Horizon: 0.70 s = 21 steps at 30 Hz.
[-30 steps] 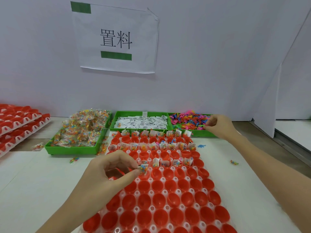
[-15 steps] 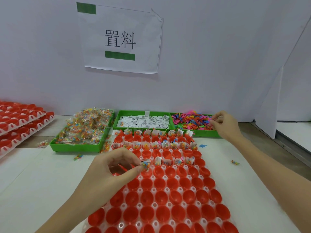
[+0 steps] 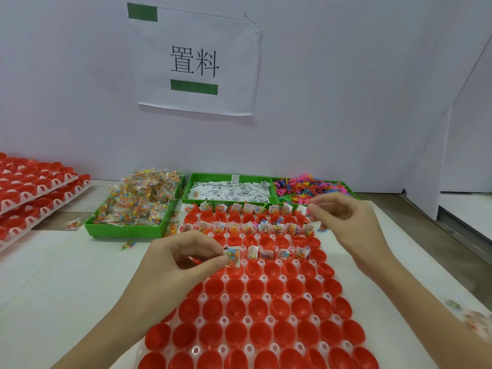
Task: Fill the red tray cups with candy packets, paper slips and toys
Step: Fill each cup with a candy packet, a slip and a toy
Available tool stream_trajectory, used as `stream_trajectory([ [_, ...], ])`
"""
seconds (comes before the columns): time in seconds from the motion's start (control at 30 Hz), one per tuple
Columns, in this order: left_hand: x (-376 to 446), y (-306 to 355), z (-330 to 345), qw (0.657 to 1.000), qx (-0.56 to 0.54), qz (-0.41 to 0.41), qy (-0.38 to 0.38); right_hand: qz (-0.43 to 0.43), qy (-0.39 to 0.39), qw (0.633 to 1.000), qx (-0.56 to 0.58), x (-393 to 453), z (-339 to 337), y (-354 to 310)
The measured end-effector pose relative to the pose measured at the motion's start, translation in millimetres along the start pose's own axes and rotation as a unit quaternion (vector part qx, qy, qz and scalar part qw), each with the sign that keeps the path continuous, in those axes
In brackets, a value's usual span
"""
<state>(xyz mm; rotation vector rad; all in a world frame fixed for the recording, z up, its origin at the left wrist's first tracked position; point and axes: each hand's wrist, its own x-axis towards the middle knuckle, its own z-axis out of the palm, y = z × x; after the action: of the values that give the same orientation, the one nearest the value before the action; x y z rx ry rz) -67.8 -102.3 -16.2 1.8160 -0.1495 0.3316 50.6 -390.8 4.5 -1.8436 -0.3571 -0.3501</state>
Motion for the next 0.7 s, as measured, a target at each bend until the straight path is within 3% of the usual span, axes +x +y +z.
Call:
stream_trajectory([
  [0.3,-0.8,-2.3,3.1,1.0,0.019,0.013,-0.013,0.046,-0.119,0.986,0.106,-59.4,27.2,-26.1],
  [0.5,5.9,15.9,-0.6,0.995,0.052,0.082,-0.002,0.017,-0.101,0.988,0.118,-64.7,28.7,-28.1],
  [0.7,19.5,30.3,26.7,0.995,0.047,0.066,-0.051,0.016,-0.058,0.988,0.14,-60.3,17.9,-28.5],
])
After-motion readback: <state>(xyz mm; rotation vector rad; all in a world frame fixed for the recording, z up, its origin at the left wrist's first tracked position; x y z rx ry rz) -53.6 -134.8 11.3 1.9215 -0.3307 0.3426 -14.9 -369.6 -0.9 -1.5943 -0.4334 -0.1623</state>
